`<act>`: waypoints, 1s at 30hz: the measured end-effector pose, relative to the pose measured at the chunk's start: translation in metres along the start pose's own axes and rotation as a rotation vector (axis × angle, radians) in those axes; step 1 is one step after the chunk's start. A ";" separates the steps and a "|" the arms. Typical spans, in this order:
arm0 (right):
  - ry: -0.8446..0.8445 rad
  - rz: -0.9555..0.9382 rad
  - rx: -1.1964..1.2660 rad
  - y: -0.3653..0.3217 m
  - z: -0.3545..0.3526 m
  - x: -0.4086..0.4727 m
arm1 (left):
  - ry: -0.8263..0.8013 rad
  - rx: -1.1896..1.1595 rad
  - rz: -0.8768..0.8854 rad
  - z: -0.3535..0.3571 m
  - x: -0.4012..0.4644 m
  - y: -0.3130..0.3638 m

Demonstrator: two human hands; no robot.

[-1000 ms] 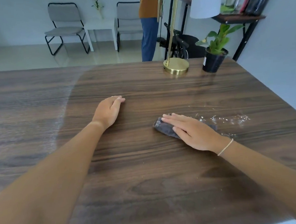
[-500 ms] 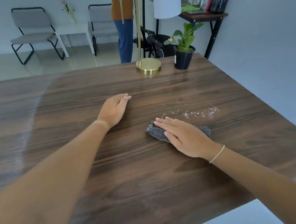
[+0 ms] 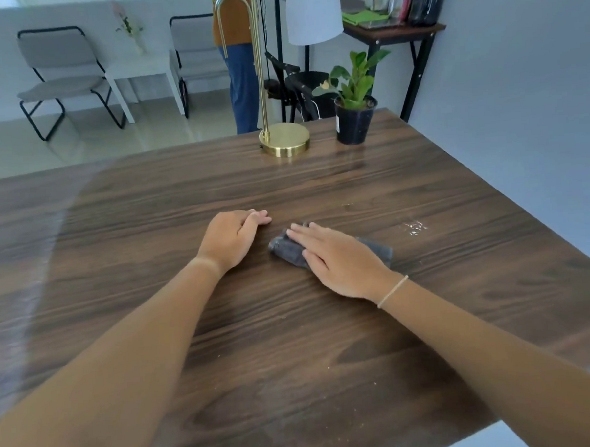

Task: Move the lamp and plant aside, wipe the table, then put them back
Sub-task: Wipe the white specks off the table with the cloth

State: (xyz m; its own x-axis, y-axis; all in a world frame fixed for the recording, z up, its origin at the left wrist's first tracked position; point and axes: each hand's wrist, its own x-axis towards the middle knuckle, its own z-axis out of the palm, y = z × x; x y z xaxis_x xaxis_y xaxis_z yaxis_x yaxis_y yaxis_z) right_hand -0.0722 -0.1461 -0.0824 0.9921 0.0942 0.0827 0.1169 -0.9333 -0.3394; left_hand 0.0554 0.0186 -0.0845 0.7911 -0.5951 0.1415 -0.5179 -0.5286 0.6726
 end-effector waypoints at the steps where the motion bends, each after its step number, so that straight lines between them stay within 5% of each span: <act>1: 0.000 -0.024 0.002 0.002 -0.003 -0.014 | 0.003 -0.010 -0.001 0.000 0.000 0.000; 8: 0.091 0.284 0.019 0.061 -0.029 0.002 | 0.009 -0.053 -0.019 0.001 0.000 -0.001; 17: 0.007 -0.012 -0.015 0.011 -0.007 -0.027 | 0.042 -0.086 -0.033 -0.006 -0.002 -0.010; 25: 0.150 0.484 -0.029 0.115 -0.049 -0.035 | 0.029 -0.071 -0.004 0.004 0.002 -0.003; 30: 0.093 0.339 0.022 0.081 -0.031 0.034 | 0.048 -0.096 -0.006 0.005 0.000 -0.005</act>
State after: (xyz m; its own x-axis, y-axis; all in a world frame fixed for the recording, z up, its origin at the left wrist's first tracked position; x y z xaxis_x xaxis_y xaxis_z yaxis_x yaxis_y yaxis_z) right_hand -0.0304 -0.2294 -0.0781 0.9664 -0.2528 0.0463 -0.2166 -0.8982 -0.3826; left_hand 0.0564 0.0185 -0.0916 0.8100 -0.5611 0.1708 -0.4817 -0.4703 0.7394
